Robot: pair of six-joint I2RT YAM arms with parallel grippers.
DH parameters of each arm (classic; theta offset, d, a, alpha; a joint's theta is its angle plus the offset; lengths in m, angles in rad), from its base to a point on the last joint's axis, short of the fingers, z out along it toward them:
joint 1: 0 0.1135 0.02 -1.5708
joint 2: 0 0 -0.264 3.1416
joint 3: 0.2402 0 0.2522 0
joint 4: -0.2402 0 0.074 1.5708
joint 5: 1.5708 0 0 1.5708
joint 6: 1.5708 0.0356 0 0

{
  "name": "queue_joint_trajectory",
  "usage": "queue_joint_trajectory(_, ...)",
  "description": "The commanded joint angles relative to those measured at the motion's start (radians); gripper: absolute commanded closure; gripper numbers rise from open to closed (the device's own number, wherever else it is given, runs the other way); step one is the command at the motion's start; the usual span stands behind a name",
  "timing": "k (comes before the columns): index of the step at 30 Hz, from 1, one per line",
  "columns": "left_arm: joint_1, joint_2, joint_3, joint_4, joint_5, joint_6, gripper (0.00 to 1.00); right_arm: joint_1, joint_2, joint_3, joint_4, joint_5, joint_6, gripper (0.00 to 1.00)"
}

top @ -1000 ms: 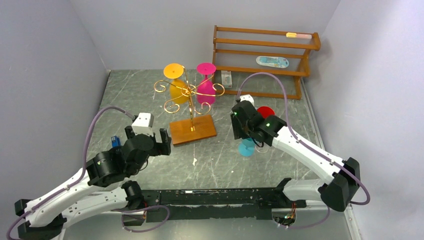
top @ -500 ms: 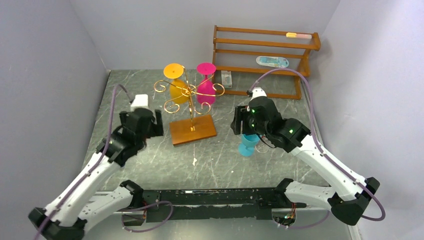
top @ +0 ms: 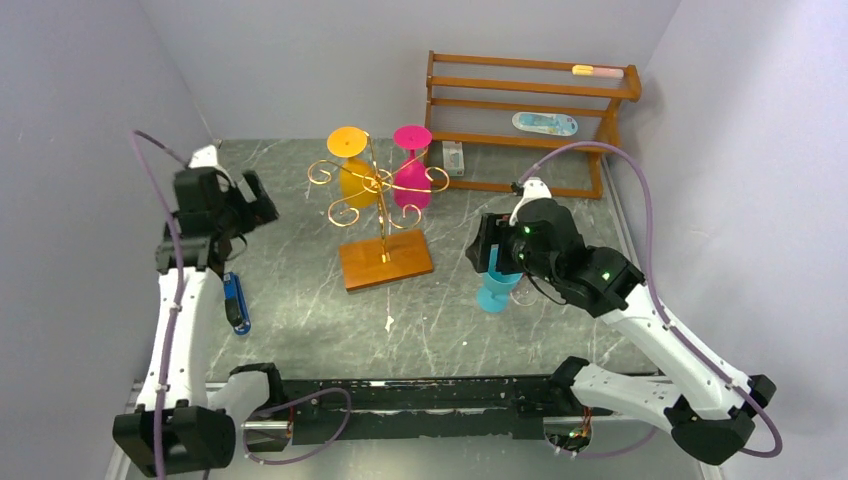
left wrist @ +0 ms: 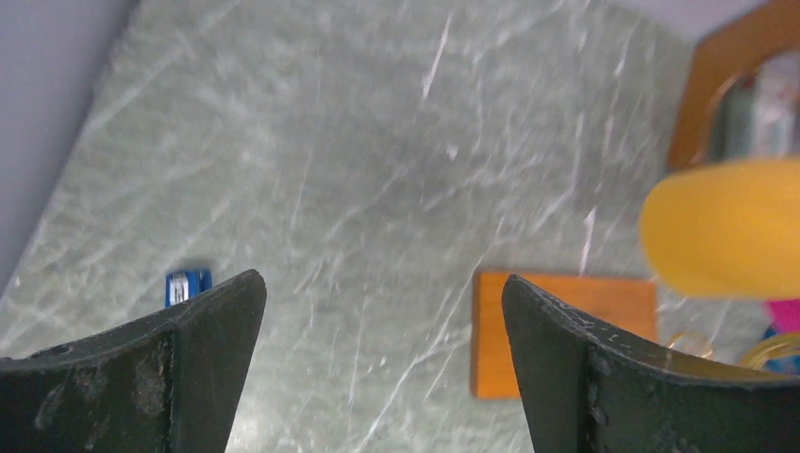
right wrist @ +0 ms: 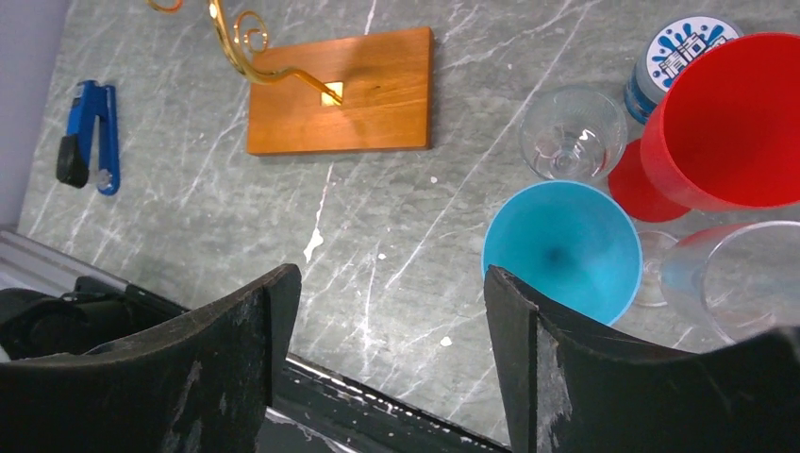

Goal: Take the wine glass off the wine glass rack
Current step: Pick up the wine glass from the wine rack.

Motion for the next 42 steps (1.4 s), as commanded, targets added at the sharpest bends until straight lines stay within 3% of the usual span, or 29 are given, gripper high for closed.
queue_joint_trajectory(1, 0.122, 0.058, 0.179, 0.054, 0.231, -0.009, 0.0, -0.004, -0.052, -0.013, 0.008, -0.031, 0.016, 0.24)
queue_joint_trajectory(10, 0.145, 0.217, 0.397, 0.075, 0.657, 0.109, 0.0, -0.004, -0.081, 0.003, -0.033, -0.205, -0.023, 0.15)
queue_joint_trajectory(12, 0.145, 0.258, 0.412, 0.137, 0.762, 0.037, 0.14, -0.005, -0.105, -0.015, -0.029, -0.236, -0.015, 0.15)
queue_joint_trajectory(14, 0.145, 0.287, 0.407, 0.221, 0.832, -0.046, 0.21, -0.004, -0.122, -0.023, -0.03, -0.248, 0.001, 0.14)
queue_joint_trajectory(20, 0.13, 0.392, 0.45, 0.325, 0.891, -0.169, 0.29, -0.004, -0.119, 0.003, -0.058, -0.267, -0.003, 0.14)
queue_joint_trajectory(24, 0.037, 0.479, 0.541, 0.254, 0.857, -0.123, 0.26, -0.005, -0.099, 0.039, -0.082, -0.267, 0.003, 0.14)
queue_joint_trajectory(27, 0.011, 0.532, 0.578, 0.2, 0.855, -0.097, 0.31, -0.005, -0.109, 0.021, -0.062, -0.274, 0.004, 0.13)
queue_joint_trajectory(34, -0.015, 0.523, 0.525, 0.296, 0.895, -0.16, 0.37, -0.004, -0.101, -0.003, -0.074, -0.279, 0.024, 0.13)
queue_joint_trajectory(38, -0.039, 0.504, 0.499, 0.296, 0.904, -0.153, 0.35, -0.005, -0.112, -0.033, -0.05, -0.301, 0.054, 0.13)
queue_joint_trajectory(42, -0.039, 0.433, 0.35, 0.495, 0.962, -0.283, 0.34, -0.004, -0.122, -0.05, -0.036, -0.308, 0.075, 0.12)
